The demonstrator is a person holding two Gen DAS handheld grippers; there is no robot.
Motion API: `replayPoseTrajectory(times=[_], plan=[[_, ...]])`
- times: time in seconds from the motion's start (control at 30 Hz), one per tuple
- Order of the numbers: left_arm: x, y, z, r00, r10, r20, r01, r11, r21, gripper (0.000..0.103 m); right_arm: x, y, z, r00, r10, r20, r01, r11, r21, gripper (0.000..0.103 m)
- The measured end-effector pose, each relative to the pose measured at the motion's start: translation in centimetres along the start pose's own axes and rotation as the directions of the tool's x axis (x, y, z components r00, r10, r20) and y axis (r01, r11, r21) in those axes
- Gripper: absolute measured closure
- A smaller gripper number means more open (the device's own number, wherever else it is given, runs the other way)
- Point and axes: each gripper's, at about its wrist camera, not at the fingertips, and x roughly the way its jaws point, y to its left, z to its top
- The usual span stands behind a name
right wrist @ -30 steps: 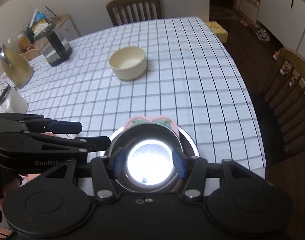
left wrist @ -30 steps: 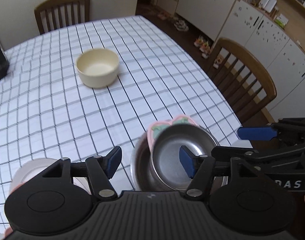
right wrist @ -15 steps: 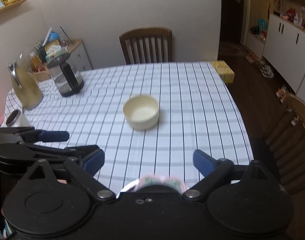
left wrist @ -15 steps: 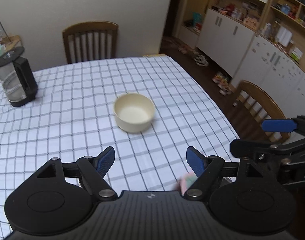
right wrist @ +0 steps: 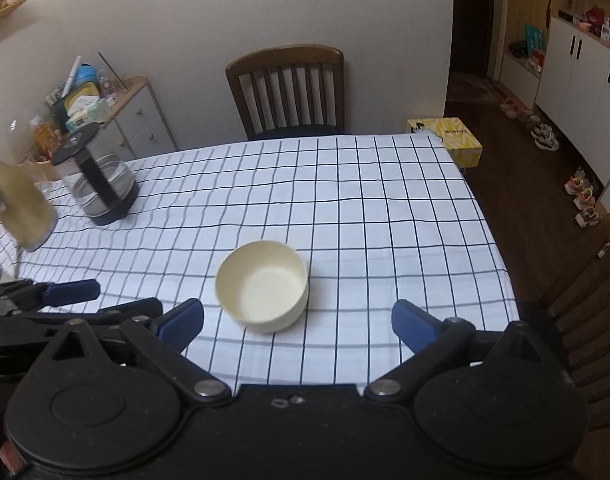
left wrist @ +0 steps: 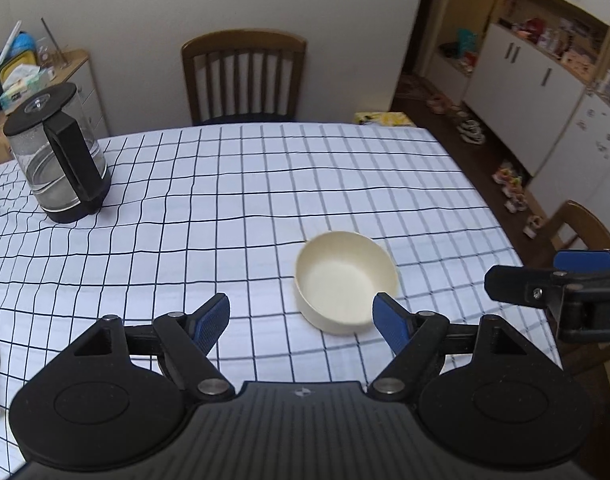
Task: Organize plates and bowls
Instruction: 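Move both tools to the cream bowl, then close both grippers on the rim of the cream bowl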
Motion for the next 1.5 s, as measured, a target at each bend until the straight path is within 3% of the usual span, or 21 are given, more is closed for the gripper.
replayPoseTrajectory(times=[0.27,0.67,0.77,0.83,0.97,1.3,1.37,1.5], plan=[[5.7,0.6,1.4,0.997,0.037,-0.063,-0.040,0.998,-0.046,0.025,6.4,-1.4,2.7,0.997,0.007,-0.082,-0.005,0.999,0.031,0.006],[12.2,0.3,1.2,0.986,0.072,-0.147,-0.079,0.996,-0.044,0.025,13.8,-1.9,3.1,0.980,0.017,-0.200,-0.010,0.999,0.037,0.028],[13.0,0.0,1.0,0.984,0.060,-0.166,-0.067,0.997,-0.038,0.041,15.0,-1.9,2.9,0.975,0.024,-0.220,-0.017,0.999,0.034,0.032],[13.5,0.0,0.9,0.982,0.055,-0.180,-0.063,0.997,-0.040,0.046,15.7,-1.8,2.8,0.972,0.032,-0.233,-0.024,0.999,0.034,0.038],[14.2,-0.1,0.8,0.979,0.038,-0.199,-0.049,0.998,-0.047,0.068,16.6,-1.5,2.5,0.965,0.049,-0.259,-0.043,0.999,0.031,0.054],[14.5,-0.8,0.8,0.978,0.043,-0.206,-0.051,0.998,-0.035,0.092,17.4,-0.9,1.8,0.955,0.057,-0.290,-0.056,0.998,0.010,0.080],[14.6,-0.9,0.8,0.977,0.052,-0.205,-0.059,0.998,-0.030,0.094,17.4,-0.7,1.7,0.956,0.056,-0.290,-0.056,0.998,0.008,0.089],[14.5,-0.9,0.6,0.977,0.046,-0.208,-0.055,0.998,-0.034,0.095,17.1,-0.9,1.6,0.957,0.053,-0.286,-0.052,0.999,0.010,0.093]])
